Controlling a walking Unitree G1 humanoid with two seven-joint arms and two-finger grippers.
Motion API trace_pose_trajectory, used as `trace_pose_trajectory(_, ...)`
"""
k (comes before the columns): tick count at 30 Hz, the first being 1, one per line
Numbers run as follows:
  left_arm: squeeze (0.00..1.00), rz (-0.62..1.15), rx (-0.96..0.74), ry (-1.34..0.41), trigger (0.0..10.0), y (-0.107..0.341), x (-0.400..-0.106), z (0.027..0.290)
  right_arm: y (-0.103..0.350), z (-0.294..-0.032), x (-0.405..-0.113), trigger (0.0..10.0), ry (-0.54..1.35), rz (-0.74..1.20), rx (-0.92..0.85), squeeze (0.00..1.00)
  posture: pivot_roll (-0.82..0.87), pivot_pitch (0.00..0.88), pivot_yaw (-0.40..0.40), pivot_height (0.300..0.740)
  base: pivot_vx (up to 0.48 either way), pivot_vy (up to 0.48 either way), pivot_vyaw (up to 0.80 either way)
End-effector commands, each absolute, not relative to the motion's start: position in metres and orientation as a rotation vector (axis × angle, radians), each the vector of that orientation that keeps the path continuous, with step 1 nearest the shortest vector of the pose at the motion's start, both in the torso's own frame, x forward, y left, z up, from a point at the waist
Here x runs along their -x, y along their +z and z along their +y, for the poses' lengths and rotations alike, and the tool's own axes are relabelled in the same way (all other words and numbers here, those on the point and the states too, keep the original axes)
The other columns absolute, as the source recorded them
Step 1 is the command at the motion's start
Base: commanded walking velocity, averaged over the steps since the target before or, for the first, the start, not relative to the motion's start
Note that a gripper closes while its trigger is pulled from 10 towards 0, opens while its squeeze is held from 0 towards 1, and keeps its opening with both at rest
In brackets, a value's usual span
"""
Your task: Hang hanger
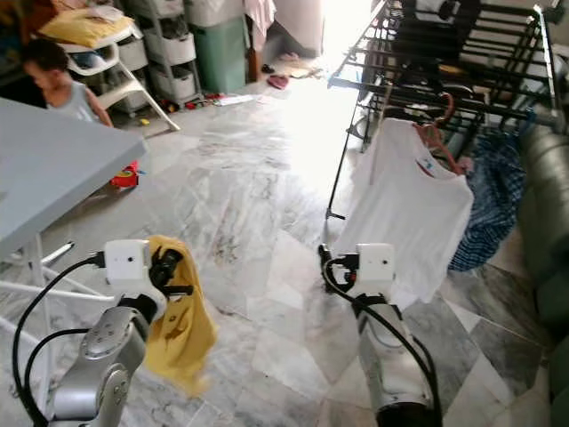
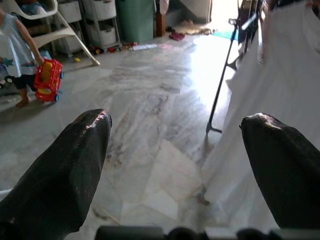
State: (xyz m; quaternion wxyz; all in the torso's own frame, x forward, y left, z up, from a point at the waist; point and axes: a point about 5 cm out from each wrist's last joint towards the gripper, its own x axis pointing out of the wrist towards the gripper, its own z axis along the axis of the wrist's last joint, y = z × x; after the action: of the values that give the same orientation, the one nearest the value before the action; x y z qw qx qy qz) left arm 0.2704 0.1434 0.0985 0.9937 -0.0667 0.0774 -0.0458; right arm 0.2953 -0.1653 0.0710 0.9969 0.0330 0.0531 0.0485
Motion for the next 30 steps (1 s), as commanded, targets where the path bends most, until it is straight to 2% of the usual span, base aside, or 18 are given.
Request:
trace_pose_trajectory(1, 0.00, 0.112, 0.124, -0.083, 10.0, 0.109, -0.272, 0.150, 0.076, -0.157, -0.298, 10.0, 0.118, 0.086, -0.072, 0.00, 0.03, 0.000, 0.007, 0.740, 0.000, 0.480, 0.00)
trace_pose_trajectory(10, 0.00, 0.111, 0.115, -0.083, 10.0, 0.109, -0.273, 0.149, 0.076, -0.157, -0.298, 10.0, 0.113, 0.087, -0.071, 0.00, 0.03, 0.000, 0.010, 0.740, 0.000, 0.459, 0.00)
trace_pose_trajectory(14, 0.00, 0.083, 0.104, -0.113, 10.0, 0.112, -0.272, 0.148, 0.075, -0.157, -0.296, 10.0, 0.108, 0.089, -0.071, 0.00, 0.02, 0.000, 0.015, 0.740, 0.000, 0.000, 0.00)
trace_pose_trajectory(23, 0.00, 0.074, 0.116, -0.135, 10.0, 0.113, -0.270, 0.148, 0.076, -0.157, -0.296, 10.0, 0.106, 0.085, -0.073, 0.00, 0.03, 0.000, 0.017, 0.740, 0.000, 0.000, -0.75)
trace_pose_trajectory(30, 0.00, 0.113, 0.054, -0.067, 10.0, 0.083, -0.252, 0.171, 0.087, -0.161, -0.295, 10.0, 0.062, 0.016, -0.060, 0.00, 0.02, 0.000, 0.021, 0.740, 0.253, 0.000, -0.06)
